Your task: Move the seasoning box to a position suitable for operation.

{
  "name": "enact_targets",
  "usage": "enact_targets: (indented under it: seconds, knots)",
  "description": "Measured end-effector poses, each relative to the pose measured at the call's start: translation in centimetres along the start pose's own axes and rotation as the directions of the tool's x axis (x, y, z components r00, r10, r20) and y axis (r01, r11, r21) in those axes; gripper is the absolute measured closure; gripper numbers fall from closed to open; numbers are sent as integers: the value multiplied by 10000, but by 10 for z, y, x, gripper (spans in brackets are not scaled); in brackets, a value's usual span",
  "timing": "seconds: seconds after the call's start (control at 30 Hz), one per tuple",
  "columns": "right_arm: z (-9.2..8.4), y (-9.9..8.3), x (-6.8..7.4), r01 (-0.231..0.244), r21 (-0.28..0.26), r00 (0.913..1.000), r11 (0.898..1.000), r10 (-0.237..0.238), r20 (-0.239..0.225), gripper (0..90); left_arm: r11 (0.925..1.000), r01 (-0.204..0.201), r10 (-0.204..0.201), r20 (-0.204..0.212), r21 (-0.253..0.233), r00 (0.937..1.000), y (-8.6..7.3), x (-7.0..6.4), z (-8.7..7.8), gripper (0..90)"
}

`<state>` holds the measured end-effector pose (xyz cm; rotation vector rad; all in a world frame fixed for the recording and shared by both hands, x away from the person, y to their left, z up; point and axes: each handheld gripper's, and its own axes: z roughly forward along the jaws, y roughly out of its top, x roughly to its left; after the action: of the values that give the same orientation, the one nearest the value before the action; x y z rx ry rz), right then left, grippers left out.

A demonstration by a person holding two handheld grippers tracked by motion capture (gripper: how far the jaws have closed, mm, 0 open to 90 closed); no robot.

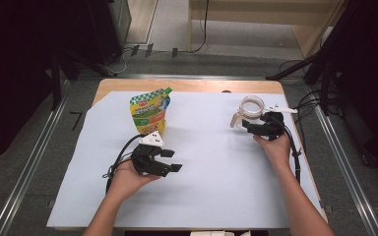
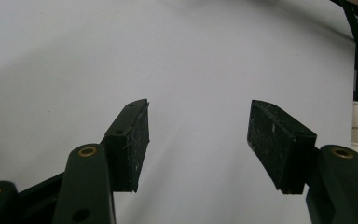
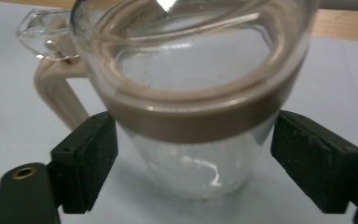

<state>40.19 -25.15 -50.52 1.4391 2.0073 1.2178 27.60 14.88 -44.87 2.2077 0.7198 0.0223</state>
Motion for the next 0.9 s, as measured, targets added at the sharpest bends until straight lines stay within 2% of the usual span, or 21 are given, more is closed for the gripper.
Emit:
enact_targets:
  seconds: [0.37, 0.47, 0.57, 0.6, 0.67, 0.9]
  knots:
    - [25, -1, 3, -16, -645, 9995, 9979, 36, 305, 86, 9996, 257, -258, -147, -89, 9996, -8, 0, -5, 394]
    - [27, -1, 2, 50, -753, 9996, 9972, -29, 291, 89, 9996, 261, -262, -134, -83, 9996, -8, -1, -5, 393]
    - [27, -1, 2, 324, -728, 9991, 9968, -304, 282, 101, 9996, 273, -273, -122, -47, 9996, -9, 0, -5, 392]
    - [26, 0, 4, 613, -714, 9973, 9956, -582, 449, 113, 9996, 284, -285, -128, -39, 9995, -10, 0, -5, 395]
    - [25, 1, 5, 772, -710, 9958, 9945, -733, 558, 115, 9996, 283, -284, -103, -55, 9995, -10, 0, -5, 395]
    - [22, 2, 7, 684, -673, 9965, 9954, -650, 518, 120, 9993, 338, -339, -75, -126, 9994, -10, 1, -6, 394]
